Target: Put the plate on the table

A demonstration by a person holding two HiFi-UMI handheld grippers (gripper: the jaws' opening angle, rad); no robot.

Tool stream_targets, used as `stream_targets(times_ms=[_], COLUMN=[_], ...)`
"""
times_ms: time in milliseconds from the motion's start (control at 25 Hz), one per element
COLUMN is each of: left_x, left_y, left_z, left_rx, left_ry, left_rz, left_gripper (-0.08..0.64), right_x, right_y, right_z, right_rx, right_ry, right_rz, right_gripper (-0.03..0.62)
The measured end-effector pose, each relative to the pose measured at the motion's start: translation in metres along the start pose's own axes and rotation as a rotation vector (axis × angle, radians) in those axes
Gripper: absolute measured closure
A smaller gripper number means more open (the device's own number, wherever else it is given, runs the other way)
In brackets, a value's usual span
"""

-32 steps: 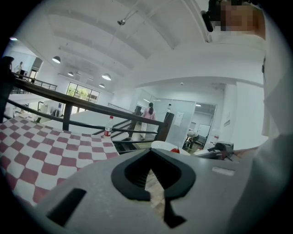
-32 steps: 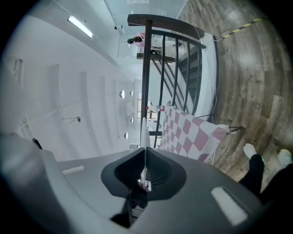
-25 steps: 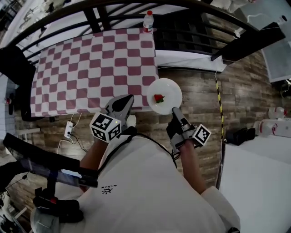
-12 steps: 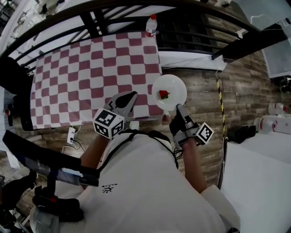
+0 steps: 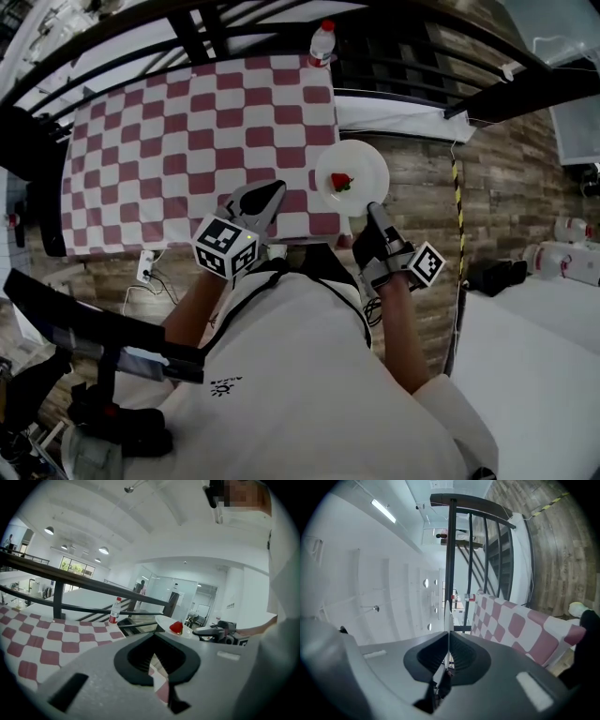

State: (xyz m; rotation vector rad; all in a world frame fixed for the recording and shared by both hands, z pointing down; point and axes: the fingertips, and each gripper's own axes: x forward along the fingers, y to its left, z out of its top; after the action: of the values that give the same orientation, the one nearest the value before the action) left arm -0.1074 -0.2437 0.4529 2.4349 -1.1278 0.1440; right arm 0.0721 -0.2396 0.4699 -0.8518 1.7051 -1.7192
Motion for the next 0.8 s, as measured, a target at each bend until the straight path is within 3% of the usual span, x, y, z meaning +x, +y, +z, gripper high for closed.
stream_targets(times_ms=[800], left_x=[0.068], left_y=[0.047], left_z=[0.008], left_rx=[-0.088], left_ry=[-0.03], left_rz=[0.282], left_gripper=[0.558], right_x=[0.108], right_y=[-0.041], right_z=[0.1], right_rx=[-0.036], right_ry=[0.301], right_rz=[0.003], right_gripper=[0.577])
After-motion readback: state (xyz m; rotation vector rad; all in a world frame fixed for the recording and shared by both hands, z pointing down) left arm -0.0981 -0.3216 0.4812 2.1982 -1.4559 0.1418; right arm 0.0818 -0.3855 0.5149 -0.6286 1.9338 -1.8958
